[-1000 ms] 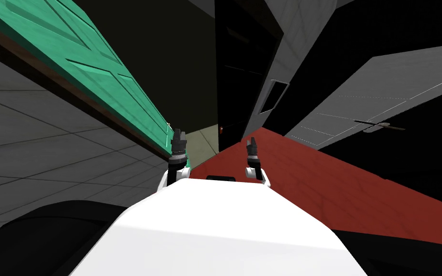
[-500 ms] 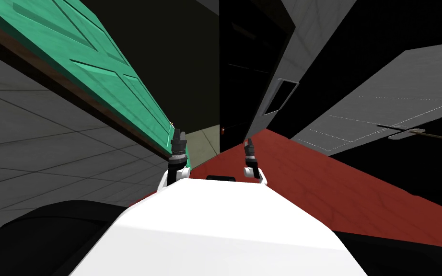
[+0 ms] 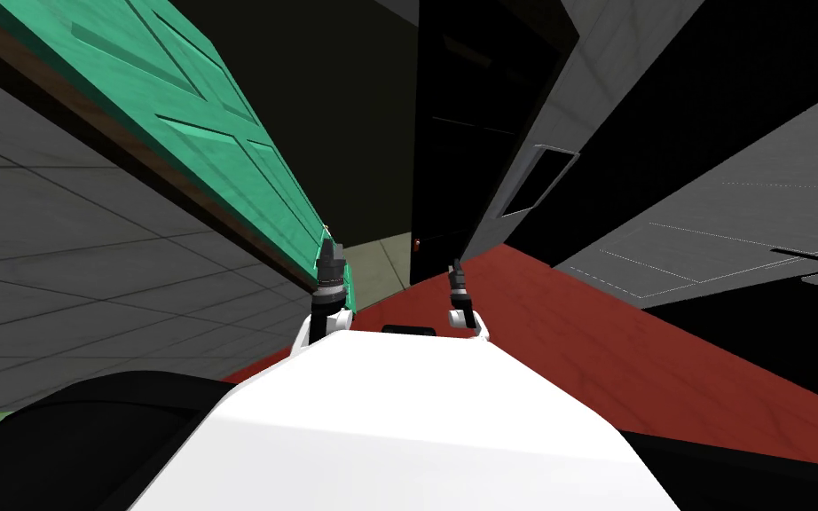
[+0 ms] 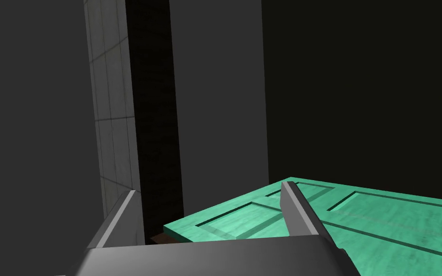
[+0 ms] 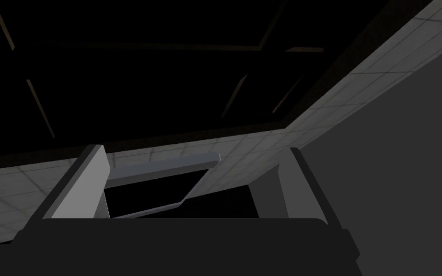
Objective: Push the door open
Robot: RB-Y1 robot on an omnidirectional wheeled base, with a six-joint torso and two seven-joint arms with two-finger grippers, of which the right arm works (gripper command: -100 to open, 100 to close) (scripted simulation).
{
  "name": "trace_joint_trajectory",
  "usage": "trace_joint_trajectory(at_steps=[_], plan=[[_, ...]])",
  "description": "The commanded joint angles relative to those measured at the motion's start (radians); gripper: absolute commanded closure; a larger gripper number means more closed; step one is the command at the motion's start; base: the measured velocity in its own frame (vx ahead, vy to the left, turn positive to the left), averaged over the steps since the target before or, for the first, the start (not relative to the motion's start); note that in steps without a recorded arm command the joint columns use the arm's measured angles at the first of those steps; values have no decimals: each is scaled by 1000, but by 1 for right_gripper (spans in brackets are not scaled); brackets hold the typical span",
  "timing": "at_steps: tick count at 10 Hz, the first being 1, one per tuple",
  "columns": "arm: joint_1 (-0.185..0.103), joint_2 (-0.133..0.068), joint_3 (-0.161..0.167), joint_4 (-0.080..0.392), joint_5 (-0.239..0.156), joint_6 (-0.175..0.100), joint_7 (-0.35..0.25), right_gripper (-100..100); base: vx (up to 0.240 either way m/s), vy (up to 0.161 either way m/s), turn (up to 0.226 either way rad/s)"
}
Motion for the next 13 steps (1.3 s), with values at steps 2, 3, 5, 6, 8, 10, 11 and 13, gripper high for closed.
trace_joint_trajectory(at_steps=[2, 3, 5, 6, 8, 10, 11, 13], plan=[[-12, -1, 7, 49, -4, -15, -3, -100, 74, -58, 89], [-22, -1, 10, 77, -7, -20, -5, -100, 47, -26, 82], [-42, -2, 17, 130, -13, -30, -8, -100, 64, -49, 149], [-52, -2, 20, 162, -15, -35, -10, -100, 64, -67, 161], [-72, -1, 27, 218, -20, -44, -13, -100, 75, -82, 154], [-91, -1, 34, 273, -26, -54, -16, -100, 73, -74, 137], [-100, 0, 37, 299, -28, -59, -17, -100, 69, -65, 132], [-119, 1, 43, 352, -33, -68, -20, -100, 76, -71, 135]])
